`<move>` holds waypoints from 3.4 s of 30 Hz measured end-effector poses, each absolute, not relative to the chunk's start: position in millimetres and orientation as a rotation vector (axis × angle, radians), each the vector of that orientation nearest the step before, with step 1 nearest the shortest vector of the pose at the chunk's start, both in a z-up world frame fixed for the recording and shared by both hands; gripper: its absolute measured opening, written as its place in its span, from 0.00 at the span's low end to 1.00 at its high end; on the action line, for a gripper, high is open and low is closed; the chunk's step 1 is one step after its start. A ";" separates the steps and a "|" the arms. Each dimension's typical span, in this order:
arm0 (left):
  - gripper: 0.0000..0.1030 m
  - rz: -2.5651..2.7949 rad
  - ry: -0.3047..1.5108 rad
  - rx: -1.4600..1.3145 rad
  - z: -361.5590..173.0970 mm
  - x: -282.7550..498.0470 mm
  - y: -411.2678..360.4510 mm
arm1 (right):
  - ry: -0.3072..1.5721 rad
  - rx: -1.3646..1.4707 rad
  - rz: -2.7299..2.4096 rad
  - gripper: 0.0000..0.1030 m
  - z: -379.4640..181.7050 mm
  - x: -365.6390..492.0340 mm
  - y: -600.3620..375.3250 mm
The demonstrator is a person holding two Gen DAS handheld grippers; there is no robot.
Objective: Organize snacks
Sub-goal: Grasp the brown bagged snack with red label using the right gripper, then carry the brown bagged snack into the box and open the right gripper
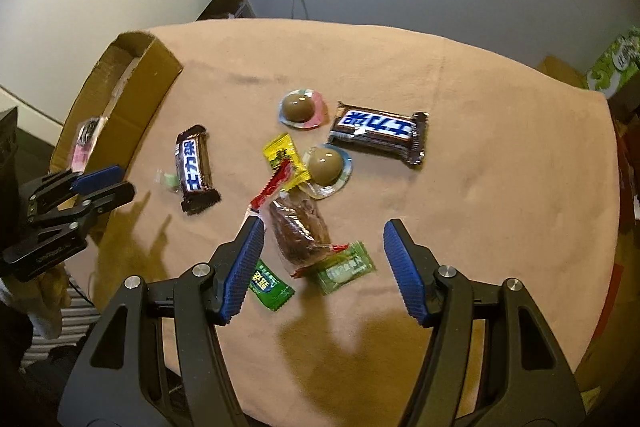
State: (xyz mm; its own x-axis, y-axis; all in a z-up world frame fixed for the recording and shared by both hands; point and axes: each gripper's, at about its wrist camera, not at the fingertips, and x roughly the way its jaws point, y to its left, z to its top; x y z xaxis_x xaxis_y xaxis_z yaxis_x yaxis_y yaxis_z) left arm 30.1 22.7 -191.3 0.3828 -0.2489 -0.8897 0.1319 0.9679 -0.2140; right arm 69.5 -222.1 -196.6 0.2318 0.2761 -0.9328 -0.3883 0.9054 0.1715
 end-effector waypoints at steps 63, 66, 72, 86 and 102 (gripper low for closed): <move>0.20 -0.187 1.042 -0.141 -163.3 14.6 52.1 | 1.204 -0.211 0.617 0.33 -171.7 60.0 -152.0; 0.20 -0.156 1.024 -0.158 -157.9 11.0 66.5 | 1.188 -0.221 0.652 0.33 -165.1 65.8 -129.0; 0.20 -0.094 0.999 -0.185 -152.4 4.1 92.9 | 1.160 -0.255 0.715 0.33 -153.8 74.3 -91.8; 0.20 -0.008 0.986 -0.239 -154.5 -13.2 132.4 | 1.120 -0.353 0.813 0.33 -141.7 90.5 3.6; 0.20 0.013 0.992 -0.271 -158.3 -12.7 142.9 | 1.140 -0.412 0.865 0.33 -160.4 118.1 68.7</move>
State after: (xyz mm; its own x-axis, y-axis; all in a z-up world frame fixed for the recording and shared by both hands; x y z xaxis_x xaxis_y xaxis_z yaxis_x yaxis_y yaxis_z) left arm -12.7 142.9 -158.3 0.5497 -0.1119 -0.8278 -0.1343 0.9662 -0.2199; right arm 118.1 68.7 -160.4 0.1518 0.3839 -0.9108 -0.7733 0.6201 0.1325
